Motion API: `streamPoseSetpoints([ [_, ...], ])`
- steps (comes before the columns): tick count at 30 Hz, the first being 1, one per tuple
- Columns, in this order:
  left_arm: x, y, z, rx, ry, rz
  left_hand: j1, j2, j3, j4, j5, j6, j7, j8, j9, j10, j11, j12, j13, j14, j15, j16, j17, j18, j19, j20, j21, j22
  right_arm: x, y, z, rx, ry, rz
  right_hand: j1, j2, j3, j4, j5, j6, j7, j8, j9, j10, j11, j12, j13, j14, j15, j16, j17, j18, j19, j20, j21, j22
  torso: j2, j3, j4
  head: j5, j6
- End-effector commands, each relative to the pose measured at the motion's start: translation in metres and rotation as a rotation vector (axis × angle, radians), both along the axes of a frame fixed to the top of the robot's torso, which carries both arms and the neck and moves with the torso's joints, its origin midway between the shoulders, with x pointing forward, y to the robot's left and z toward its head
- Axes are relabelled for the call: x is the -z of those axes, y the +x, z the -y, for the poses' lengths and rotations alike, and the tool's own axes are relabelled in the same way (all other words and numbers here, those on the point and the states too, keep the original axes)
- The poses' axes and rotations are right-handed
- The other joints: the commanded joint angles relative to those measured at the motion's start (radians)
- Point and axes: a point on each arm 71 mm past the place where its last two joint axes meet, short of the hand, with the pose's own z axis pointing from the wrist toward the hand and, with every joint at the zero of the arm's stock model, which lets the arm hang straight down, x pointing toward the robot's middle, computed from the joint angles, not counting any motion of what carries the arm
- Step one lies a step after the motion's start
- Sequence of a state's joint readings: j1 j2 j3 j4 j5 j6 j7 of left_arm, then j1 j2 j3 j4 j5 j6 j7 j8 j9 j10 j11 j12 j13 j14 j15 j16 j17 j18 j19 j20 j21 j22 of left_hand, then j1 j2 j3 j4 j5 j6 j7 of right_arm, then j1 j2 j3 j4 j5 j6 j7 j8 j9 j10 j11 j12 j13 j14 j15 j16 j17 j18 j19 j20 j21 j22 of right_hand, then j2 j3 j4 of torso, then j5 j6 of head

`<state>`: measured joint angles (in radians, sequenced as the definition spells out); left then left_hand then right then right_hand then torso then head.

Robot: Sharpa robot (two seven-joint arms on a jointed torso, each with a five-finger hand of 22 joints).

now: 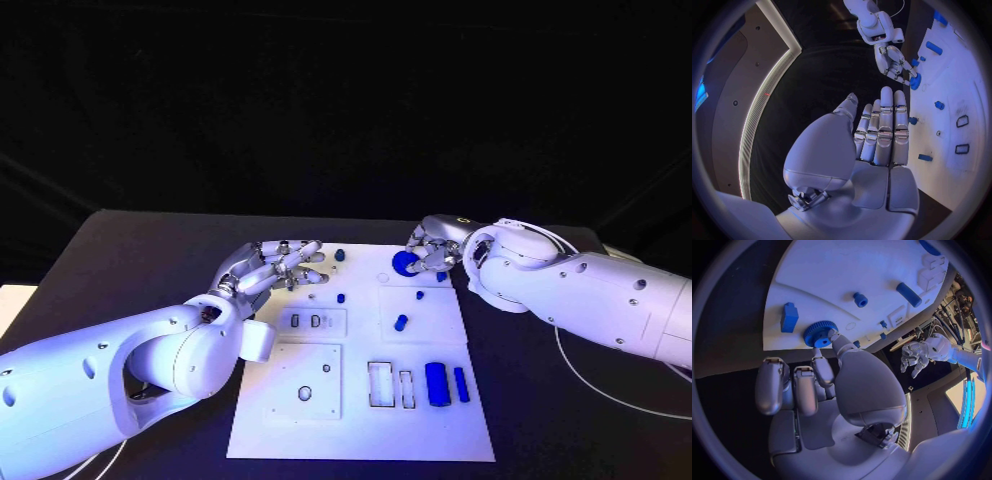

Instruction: Assemble the parts on the task board

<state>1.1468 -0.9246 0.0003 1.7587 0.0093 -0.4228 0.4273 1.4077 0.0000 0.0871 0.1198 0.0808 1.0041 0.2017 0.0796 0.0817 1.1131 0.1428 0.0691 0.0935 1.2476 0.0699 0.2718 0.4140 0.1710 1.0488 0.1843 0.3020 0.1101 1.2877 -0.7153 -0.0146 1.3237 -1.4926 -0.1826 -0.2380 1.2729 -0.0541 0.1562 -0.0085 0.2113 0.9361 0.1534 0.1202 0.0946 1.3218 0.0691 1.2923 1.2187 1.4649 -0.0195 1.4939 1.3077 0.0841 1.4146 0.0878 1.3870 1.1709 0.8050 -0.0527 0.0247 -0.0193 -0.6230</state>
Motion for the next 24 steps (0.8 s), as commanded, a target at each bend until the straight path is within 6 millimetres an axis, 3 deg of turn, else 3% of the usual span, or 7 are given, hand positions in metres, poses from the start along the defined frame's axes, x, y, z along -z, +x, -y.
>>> streamPoseSetpoints([
  [1,-0.0012,-0.0007,0.0021,0.020,-0.013,0.007,0.001,0.008,0.000,-0.004,0.003,-0.006,0.001,-0.007,-0.001,-0.008,-0.002,-0.004,-0.002,-0.007,0.003,-0.004,0.001,0.012,-0.003,0.001,-0.006,-0.001,0.0020,-0.0003,-0.0009,-0.006,-0.022,-0.009,0.009,-0.001,0.002,-0.005,0.003,0.007,0.000,0.007,0.001,0.001,-0.003,0.004,0.003,0.076,0.007,0.006,0.096,-0.007,0.004,0.001,0.007,0.001,0.001,0.0006,0.0008,0.002,-0.002],
  [13,-0.0011,-0.0006,0.0022,0.022,-0.013,0.006,0.012,0.009,0.007,-0.014,0.003,-0.007,0.001,-0.008,-0.001,-0.009,-0.003,-0.004,-0.003,-0.008,0.003,-0.005,0.008,0.012,-0.003,0.000,-0.006,-0.001,0.0049,0.0029,-0.0012,0.008,-0.054,-0.022,0.020,0.013,0.013,-0.009,0.002,0.018,-0.002,0.016,0.003,0.001,-0.006,0.004,0.006,0.076,0.005,0.007,0.097,-0.008,0.004,0.000,0.008,0.003,0.000,-0.0003,-0.0008,0.003,-0.006],
  [20,-0.0012,-0.0007,0.0021,0.024,-0.014,0.006,0.015,0.009,0.010,-0.017,0.003,-0.007,0.001,-0.008,-0.001,-0.009,-0.003,-0.003,-0.003,-0.008,0.002,-0.006,0.010,0.012,-0.003,0.000,-0.005,-0.001,0.0036,0.0034,-0.0026,0.006,-0.068,0.007,0.056,0.044,0.066,-0.032,-0.064,0.066,-0.015,0.041,0.012,0.009,-0.018,0.011,0.019,0.075,-0.004,0.007,0.098,-0.007,0.002,-0.007,0.010,0.005,0.000,-0.0011,0.0016,0.002,-0.006],
  [24,-0.0012,-0.0008,0.0018,0.025,-0.014,0.006,0.015,0.009,0.010,-0.017,0.003,-0.007,0.001,-0.008,-0.001,-0.009,-0.003,-0.003,-0.003,-0.008,0.002,-0.006,0.010,0.012,-0.003,0.000,-0.005,-0.001,0.0006,0.0021,-0.0061,-0.005,-0.046,0.040,0.061,0.062,0.093,-0.038,-0.076,0.103,-0.029,0.058,0.022,0.025,-0.029,0.024,0.037,0.075,-0.013,0.008,0.099,-0.008,0.004,-0.014,0.013,0.009,0.000,-0.0005,0.0017,0.003,-0.006],
])
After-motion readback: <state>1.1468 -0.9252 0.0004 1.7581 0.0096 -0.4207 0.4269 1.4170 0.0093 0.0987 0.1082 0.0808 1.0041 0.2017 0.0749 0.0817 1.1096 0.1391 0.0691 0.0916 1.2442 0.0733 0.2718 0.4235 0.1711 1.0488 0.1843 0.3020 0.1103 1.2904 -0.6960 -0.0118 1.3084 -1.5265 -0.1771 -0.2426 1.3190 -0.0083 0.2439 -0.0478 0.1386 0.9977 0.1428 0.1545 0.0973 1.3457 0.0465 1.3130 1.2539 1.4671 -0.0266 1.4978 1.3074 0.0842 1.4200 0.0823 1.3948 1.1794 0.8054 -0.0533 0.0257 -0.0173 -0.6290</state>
